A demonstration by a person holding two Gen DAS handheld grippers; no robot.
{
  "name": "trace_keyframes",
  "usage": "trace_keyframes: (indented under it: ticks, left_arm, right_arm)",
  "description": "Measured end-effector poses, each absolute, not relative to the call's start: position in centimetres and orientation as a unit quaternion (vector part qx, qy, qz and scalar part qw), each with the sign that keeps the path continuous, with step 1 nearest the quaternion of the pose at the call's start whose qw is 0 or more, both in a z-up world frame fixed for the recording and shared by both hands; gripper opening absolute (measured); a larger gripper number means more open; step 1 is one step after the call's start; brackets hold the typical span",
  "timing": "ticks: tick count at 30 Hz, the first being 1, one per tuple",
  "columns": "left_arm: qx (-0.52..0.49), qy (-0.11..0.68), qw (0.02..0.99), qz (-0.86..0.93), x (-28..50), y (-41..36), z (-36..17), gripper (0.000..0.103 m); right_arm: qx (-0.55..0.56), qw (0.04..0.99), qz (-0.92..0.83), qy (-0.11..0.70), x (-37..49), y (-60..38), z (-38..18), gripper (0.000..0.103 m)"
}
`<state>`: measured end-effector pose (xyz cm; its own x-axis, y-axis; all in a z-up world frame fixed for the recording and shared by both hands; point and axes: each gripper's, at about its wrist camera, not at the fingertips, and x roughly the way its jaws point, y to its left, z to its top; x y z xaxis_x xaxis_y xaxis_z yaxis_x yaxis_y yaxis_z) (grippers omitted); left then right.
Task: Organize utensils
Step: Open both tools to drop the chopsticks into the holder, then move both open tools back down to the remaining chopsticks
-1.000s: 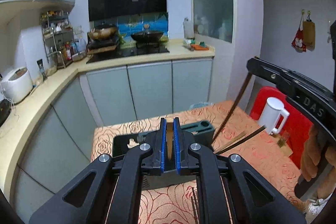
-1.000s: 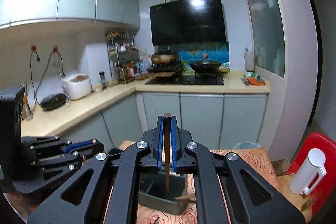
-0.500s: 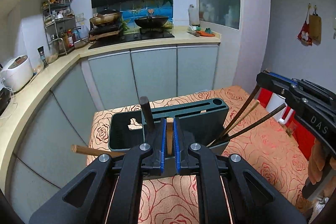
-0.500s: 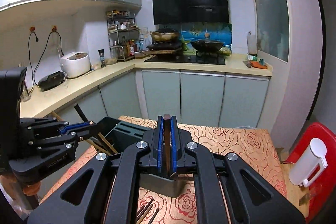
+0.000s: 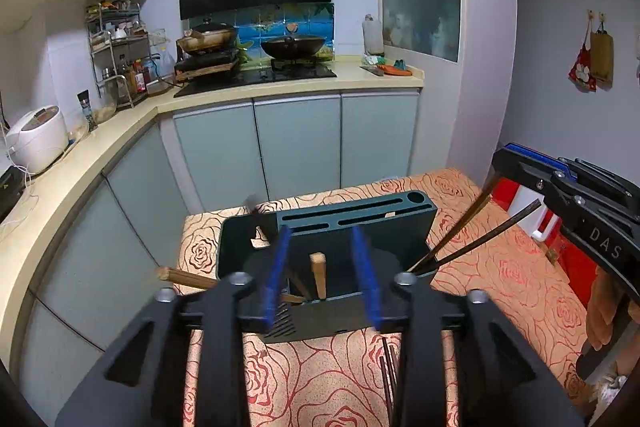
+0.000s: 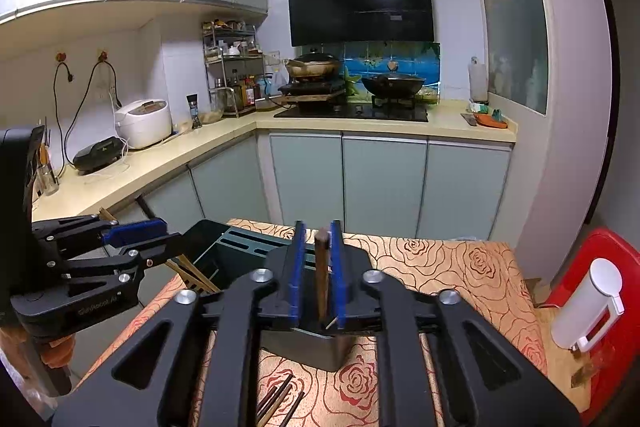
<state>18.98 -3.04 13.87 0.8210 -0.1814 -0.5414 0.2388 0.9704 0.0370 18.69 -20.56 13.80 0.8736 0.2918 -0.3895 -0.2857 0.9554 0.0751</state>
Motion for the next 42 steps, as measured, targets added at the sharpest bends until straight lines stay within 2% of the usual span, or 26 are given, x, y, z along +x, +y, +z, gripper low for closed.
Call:
trace_keyframes:
  ticks: [1, 2, 8, 14, 24, 33, 42]
  left_arm:
    - [0.052, 0.276, 0.953, -0.109, 18.9, -3.1, 14.0, 0.043]
    - [0.052, 0.273, 0.954, -0.108, 18.7, -3.0, 14.2, 0.048]
    - [0.050, 0.256, 0.960, -0.106, 17.3, -2.6, 15.0, 0.066]
    - [0.055, 0.250, 0.960, -0.114, 14.9, -2.1, 14.3, 0.072]
    - [0.066, 0.285, 0.950, -0.105, 10.7, 0.2, 7.7, 0.073]
    - [0.063, 0.341, 0.931, -0.110, 6.6, 1.6, 0.0, 0.073]
    - [0.061, 0.369, 0.920, -0.119, 3.6, 1.5, -3.4, 0.073]
  right_arm:
    - [0.010, 0.969, 0.147, 0.199, 18.6, -20.7, 13.9, 0.038]
    - [0.014, 0.970, 0.144, 0.195, 18.4, -20.8, 14.0, 0.040]
    - [0.024, 0.972, 0.146, 0.185, 17.7, -21.5, 14.7, 0.040]
    - [0.031, 0.973, 0.149, 0.173, 15.2, -22.4, 14.9, 0.047]
    - [0.030, 0.965, 0.153, 0.210, 10.2, -23.4, 9.9, 0.060]
    - [0.016, 0.950, 0.136, 0.280, 5.5, -23.0, 1.3, 0.062]
    - [-0.010, 0.936, 0.149, 0.320, 1.4, -21.2, -3.2, 0.062]
